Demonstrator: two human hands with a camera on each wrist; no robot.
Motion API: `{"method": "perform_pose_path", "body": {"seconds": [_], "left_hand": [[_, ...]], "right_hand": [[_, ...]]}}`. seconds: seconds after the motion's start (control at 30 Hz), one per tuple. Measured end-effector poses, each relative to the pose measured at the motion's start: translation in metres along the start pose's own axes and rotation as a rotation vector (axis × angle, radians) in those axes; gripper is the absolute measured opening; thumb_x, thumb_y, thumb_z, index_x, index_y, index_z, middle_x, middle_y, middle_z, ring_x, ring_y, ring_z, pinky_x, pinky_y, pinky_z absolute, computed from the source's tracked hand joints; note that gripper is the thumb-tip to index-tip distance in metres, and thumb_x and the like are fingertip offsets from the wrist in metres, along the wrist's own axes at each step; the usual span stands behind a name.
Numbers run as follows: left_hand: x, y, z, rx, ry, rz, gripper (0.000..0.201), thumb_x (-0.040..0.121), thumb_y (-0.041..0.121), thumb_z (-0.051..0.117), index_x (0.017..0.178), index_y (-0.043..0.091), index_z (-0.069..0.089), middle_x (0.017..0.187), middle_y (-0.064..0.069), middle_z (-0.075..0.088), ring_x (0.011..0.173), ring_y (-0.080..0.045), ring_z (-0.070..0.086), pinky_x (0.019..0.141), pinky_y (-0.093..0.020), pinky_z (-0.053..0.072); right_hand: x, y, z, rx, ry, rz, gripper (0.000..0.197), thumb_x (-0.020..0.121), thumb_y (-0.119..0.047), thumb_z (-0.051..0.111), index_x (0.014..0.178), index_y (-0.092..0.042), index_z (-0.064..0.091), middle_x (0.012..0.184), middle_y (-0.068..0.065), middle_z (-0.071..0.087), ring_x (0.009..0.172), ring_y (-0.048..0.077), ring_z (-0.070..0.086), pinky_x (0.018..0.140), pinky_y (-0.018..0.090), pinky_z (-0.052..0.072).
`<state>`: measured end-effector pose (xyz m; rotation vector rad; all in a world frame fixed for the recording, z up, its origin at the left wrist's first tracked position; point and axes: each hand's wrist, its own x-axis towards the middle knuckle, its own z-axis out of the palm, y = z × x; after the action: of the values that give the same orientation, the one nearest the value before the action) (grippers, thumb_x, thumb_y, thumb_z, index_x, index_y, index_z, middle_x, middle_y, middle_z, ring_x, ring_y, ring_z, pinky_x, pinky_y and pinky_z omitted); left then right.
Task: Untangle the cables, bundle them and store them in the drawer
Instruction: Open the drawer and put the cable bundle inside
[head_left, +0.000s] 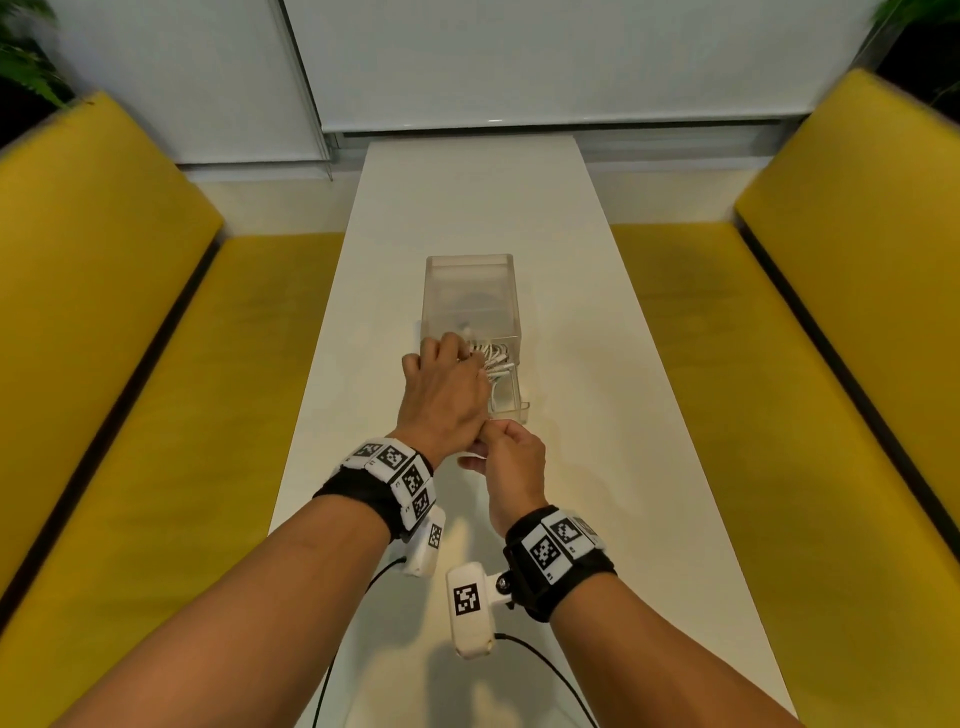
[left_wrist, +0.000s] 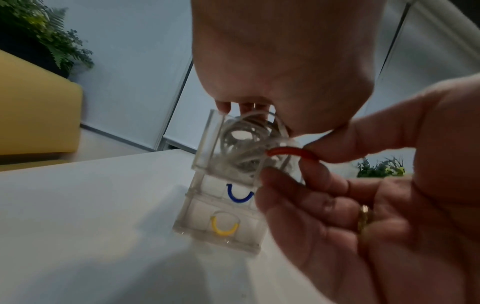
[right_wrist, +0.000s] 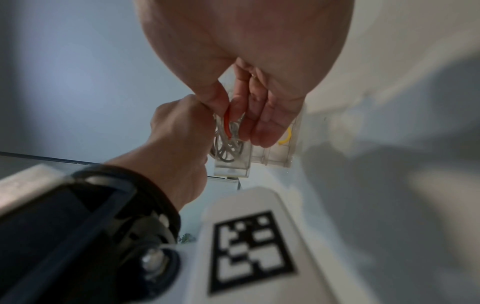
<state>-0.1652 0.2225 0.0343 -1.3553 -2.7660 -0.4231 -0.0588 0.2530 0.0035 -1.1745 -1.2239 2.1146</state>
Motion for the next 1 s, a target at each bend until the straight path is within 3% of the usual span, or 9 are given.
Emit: {"method": "perform_pose_path", "body": {"seconds": [0.1,0.17,0.23,0.33,0.4,0.5,0.63,0.83,1.0], "left_hand": [[0.013,-0.002,-0.007,-0.028,-0.133,-0.020,0.024,0.099,0.016,0.048,0.112,0.012,0.068,0.120,-0.012,0.047,0.113,-0.031,0.043,0.093,-0.041,0.037],[0.022,-0.008,-0.014,-0.170,-0.203,-0.023,0.022,0.096,0.009,0.059,0.113,0.007,0.073,0.116,-0.018,0.059,0.109,-0.034,0.056,0.091,-0.039,0.049],[0.027,-0.014,-0.023,-0.321,-0.252,-0.066,0.025,0.091,0.010,0.073,0.116,0.007,0.076,0.109,-0.013,0.073,0.094,-0.023,0.067,0.084,-0.029,0.052],[0.033,-0.021,-0.029,-0.419,-0.237,-0.105,0.035,0.081,0.019,0.086,0.114,0.011,0.077,0.101,-0.005,0.078,0.073,-0.007,0.062,0.067,-0.013,0.044],[0.031,-0.022,-0.027,-0.387,-0.209,-0.048,0.029,0.084,0.027,0.083,0.110,0.013,0.080,0.095,-0.006,0.077,0.068,-0.005,0.060,0.060,-0.013,0.039],[0.024,-0.025,-0.017,-0.247,-0.166,0.076,0.032,0.098,0.039,0.064,0.102,0.010,0.075,0.086,-0.001,0.059,0.074,-0.019,0.060,0.059,-0.024,0.036],[0.017,-0.023,-0.003,-0.103,-0.079,0.183,0.037,0.105,0.036,0.049,0.108,0.006,0.071,0.102,-0.007,0.048,0.086,-0.023,0.051,0.072,-0.041,0.050],[0.013,-0.015,0.003,-0.076,-0.050,0.131,0.044,0.107,0.037,0.041,0.107,0.006,0.072,0.111,-0.010,0.059,0.105,-0.028,0.056,0.087,-0.040,0.049],[0.013,0.000,0.008,-0.253,0.028,-0.115,0.035,0.102,0.032,0.056,0.099,0.004,0.077,0.113,-0.010,0.061,0.106,-0.026,0.059,0.085,-0.039,0.051]], "right_hand": [[0.000,-0.002,0.000,0.026,-0.001,0.027,0.012,0.088,0.001,0.059,0.078,-0.004,0.065,0.083,0.016,0.073,0.074,0.024,0.067,0.068,0.036,0.057],[0.000,-0.004,-0.001,0.023,-0.009,0.061,0.008,0.088,0.000,0.061,0.084,-0.003,0.068,0.090,0.018,0.076,0.075,0.023,0.067,0.065,0.034,0.056],[0.001,-0.004,-0.002,0.009,-0.018,0.094,0.008,0.089,-0.004,0.062,0.088,-0.003,0.070,0.095,0.017,0.077,0.077,0.023,0.067,0.063,0.033,0.054],[0.004,-0.007,-0.005,-0.013,-0.021,0.127,0.017,0.089,-0.009,0.061,0.095,-0.001,0.075,0.089,0.010,0.078,0.076,0.022,0.067,0.062,0.031,0.053],[0.005,-0.009,-0.006,-0.012,-0.019,0.151,0.020,0.089,-0.011,0.062,0.099,0.000,0.076,0.088,0.008,0.077,0.075,0.021,0.067,0.061,0.031,0.052],[0.006,-0.012,-0.006,-0.004,-0.014,0.156,0.021,0.088,-0.011,0.062,0.099,0.001,0.076,0.087,0.010,0.077,0.074,0.021,0.067,0.063,0.031,0.053],[0.011,-0.015,-0.006,0.008,0.011,0.137,0.019,0.088,-0.010,0.061,0.098,0.002,0.074,0.087,0.013,0.076,0.074,0.023,0.068,0.062,0.031,0.054],[0.013,-0.013,-0.007,0.009,0.012,0.112,0.020,0.089,-0.009,0.061,0.100,0.005,0.070,0.085,0.014,0.074,0.073,0.023,0.067,0.064,0.032,0.055],[0.013,-0.011,-0.006,0.015,0.005,0.099,0.013,0.088,-0.008,0.062,0.093,0.001,0.069,0.082,0.013,0.073,0.072,0.024,0.068,0.064,0.034,0.054]]}}
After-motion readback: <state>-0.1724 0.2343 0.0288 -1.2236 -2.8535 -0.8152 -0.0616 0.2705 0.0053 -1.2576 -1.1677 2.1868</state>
